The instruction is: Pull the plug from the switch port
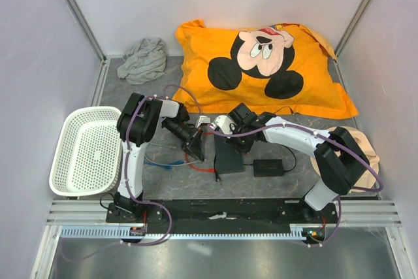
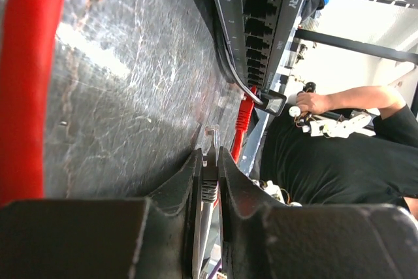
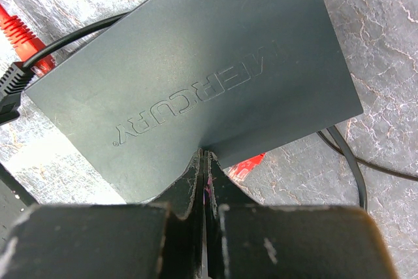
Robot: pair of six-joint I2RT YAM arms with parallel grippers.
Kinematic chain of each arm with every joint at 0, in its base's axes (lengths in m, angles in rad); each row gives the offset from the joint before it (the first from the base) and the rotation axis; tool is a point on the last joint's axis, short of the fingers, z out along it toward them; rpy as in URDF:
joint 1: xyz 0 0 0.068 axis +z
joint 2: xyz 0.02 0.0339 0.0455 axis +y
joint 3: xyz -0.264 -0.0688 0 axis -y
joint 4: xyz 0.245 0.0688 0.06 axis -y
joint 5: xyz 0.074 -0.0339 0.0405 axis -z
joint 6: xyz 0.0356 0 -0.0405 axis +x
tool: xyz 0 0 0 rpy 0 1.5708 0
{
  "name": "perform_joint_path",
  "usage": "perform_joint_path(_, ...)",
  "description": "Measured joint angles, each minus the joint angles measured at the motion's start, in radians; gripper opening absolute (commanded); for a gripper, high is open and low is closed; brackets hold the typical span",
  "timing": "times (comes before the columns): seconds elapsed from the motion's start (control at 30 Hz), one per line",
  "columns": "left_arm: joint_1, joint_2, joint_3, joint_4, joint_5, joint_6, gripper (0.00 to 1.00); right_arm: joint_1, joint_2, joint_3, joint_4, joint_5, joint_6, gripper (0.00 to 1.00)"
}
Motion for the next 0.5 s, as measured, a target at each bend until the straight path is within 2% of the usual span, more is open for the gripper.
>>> perform_joint_path(0.23,0.002,-0.011,0.01,-0.019,-0.024,0.024,0.02,0.0,0.001,0.0,0.0,0.0,0.001,0.0)
perform_joint_path(0.5,0.059,-0.043,0.116,-0.095,-0.045,0.09,0.02,0.0,0.009,0.01,-0.008,0.0,0.003,0.0)
